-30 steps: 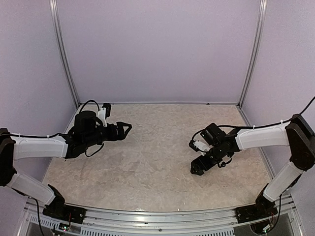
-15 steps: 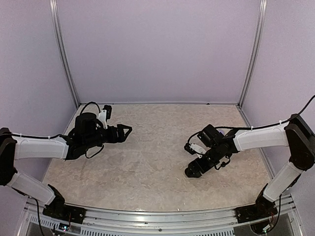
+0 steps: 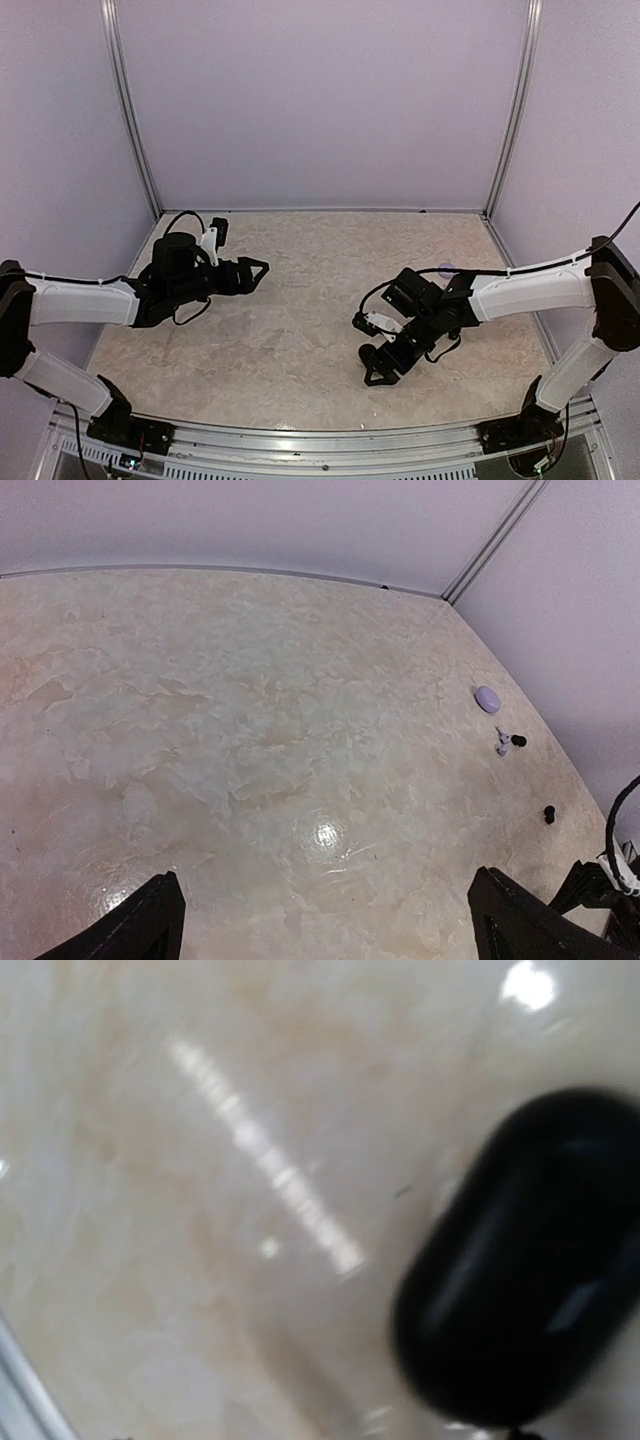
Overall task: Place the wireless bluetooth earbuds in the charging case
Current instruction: Pick up the charging case from the center of the board.
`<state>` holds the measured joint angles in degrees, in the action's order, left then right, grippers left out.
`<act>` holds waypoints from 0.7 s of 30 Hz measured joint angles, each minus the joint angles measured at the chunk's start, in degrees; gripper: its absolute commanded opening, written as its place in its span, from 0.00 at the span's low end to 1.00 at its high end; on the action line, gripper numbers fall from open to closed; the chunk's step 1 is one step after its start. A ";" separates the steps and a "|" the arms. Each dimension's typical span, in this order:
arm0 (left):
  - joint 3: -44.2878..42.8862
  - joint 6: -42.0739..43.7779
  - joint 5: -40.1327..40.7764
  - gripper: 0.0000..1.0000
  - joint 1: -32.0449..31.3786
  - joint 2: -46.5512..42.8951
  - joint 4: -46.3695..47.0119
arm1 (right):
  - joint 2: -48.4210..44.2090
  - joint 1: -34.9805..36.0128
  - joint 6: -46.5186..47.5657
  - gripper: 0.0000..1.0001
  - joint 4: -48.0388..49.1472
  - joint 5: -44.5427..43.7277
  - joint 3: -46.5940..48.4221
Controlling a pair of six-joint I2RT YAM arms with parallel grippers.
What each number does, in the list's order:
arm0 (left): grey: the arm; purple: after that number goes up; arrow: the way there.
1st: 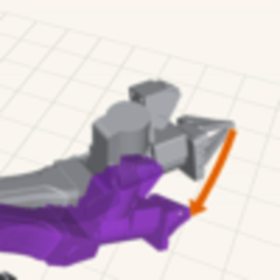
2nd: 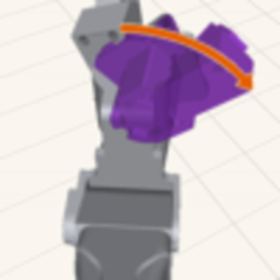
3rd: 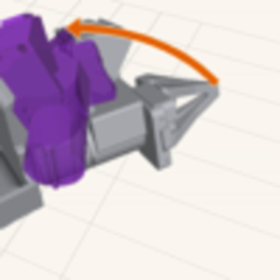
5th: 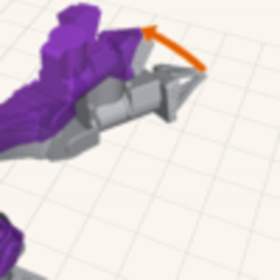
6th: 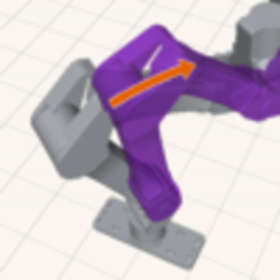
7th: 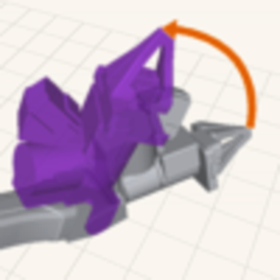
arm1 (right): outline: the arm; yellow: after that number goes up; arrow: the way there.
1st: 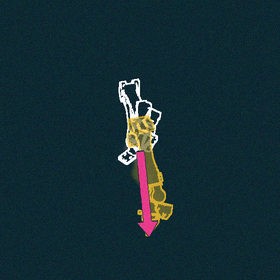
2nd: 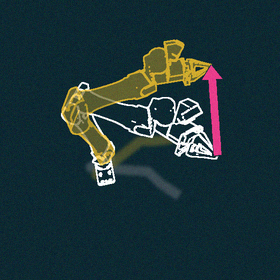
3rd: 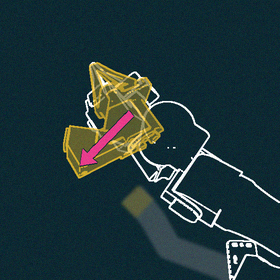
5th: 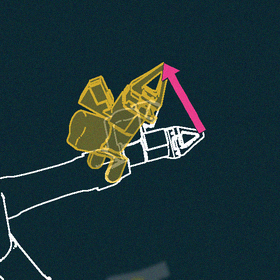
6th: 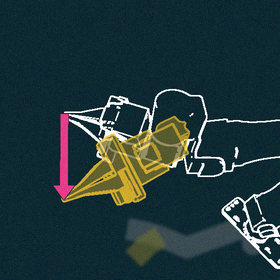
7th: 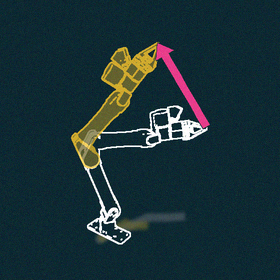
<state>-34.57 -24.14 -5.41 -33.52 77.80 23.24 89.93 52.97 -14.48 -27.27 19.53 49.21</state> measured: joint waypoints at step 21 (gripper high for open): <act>5.49 -0.04 4.31 0.99 -4.35 -1.68 2.91 | 10.56 -0.35 -4.17 0.63 0.22 -12.02 9.66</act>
<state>-29.08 -24.18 -1.10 -37.87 76.12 26.15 100.49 52.62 -18.65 -27.05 7.51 58.87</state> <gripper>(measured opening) 0.990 0.671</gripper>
